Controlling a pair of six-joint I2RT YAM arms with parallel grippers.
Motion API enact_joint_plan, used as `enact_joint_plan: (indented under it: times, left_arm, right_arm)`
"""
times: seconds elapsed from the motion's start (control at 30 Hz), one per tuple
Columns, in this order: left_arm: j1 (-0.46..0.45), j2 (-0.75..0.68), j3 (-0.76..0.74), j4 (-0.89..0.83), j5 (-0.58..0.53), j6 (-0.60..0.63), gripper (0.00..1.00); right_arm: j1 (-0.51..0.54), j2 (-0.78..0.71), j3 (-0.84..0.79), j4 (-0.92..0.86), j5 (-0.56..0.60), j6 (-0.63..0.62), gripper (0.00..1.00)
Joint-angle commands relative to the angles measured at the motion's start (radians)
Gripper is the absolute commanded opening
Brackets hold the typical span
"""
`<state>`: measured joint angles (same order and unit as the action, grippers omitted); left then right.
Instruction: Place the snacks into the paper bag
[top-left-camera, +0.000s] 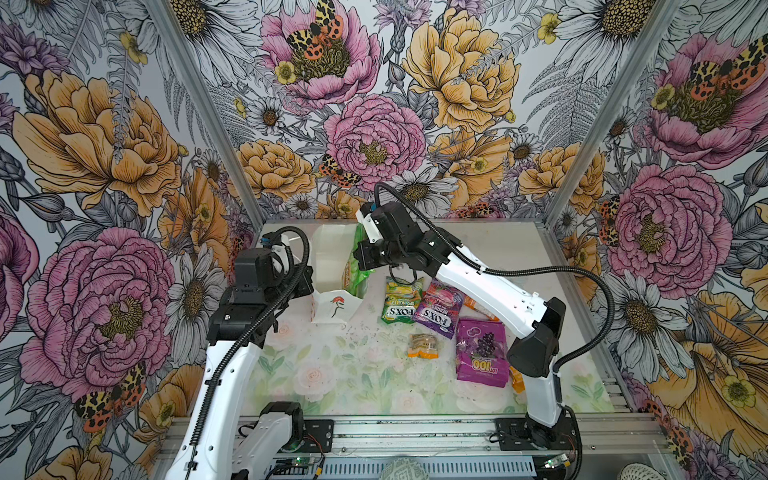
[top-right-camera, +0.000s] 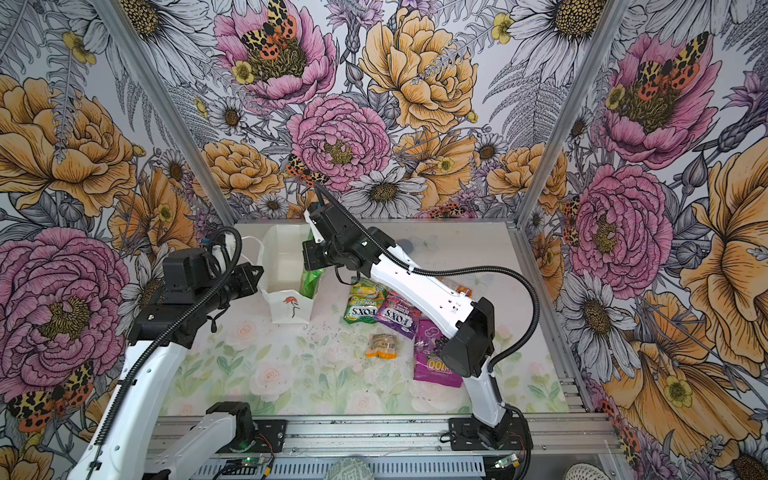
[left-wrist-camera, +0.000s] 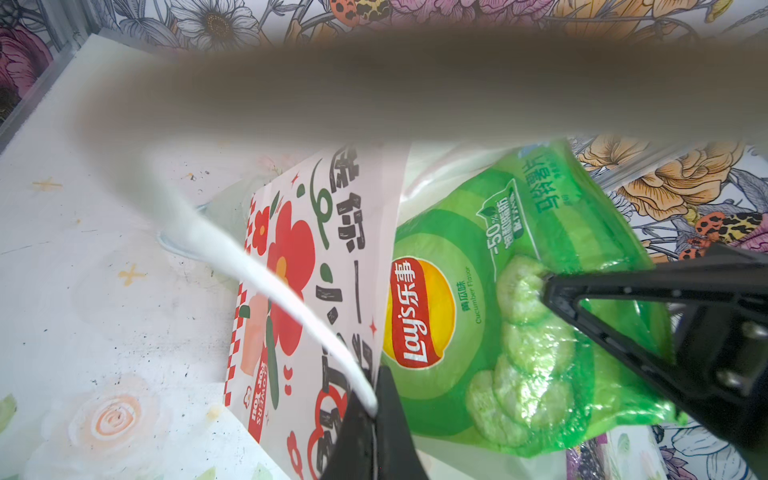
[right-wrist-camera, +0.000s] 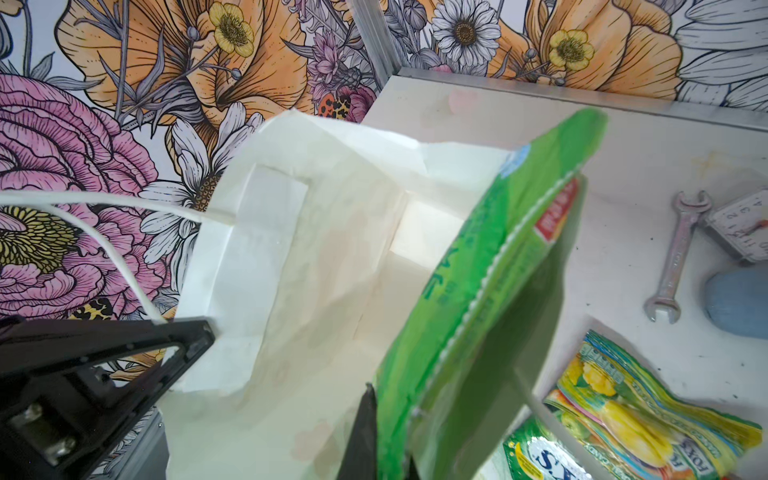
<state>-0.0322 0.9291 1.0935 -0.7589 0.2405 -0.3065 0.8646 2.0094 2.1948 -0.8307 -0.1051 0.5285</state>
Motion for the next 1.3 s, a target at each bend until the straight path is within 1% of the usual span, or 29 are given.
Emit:
enact_joint_plan:
  times: [0.0,0.17,0.27,0.4,0.7,0.93,1.0,1.27]
  left_arm:
    - [0.007,-0.018,-0.007,0.021,-0.012,0.015,0.00]
    - [0.002,-0.018,-0.004,0.022,-0.004,0.017,0.00]
    - [-0.005,-0.021,-0.003,0.023,-0.006,0.018,0.00]
    - [-0.007,-0.031,-0.004,0.023,-0.039,0.020,0.00]
    - [-0.009,-0.042,-0.008,0.020,-0.120,0.016,0.00]
    - [-0.012,-0.050,-0.009,0.020,-0.121,0.020,0.00]
    - [-0.013,-0.052,-0.010,0.021,-0.112,0.019,0.00]
    - [-0.029,-0.055,-0.011,0.021,-0.117,0.025,0.00]
  right_arm:
    - [0.003,-0.060,-0.004,0.013,0.055,-0.015,0.01]
    - [0.029,-0.034,0.004,-0.013,0.103,0.024,0.02]
    - [0.044,0.000,0.047,-0.062,0.157,0.049,0.02]
    - [0.064,0.048,0.115,-0.127,0.230,0.060,0.02]
    - [0.085,0.135,0.181,-0.145,0.197,0.106,0.02]
    - [0.087,0.195,0.235,-0.145,0.195,0.127,0.02]
    - [0.080,0.219,0.252,-0.146,0.164,0.146,0.02]
    - [0.030,0.208,0.219,-0.145,0.145,0.198,0.01]
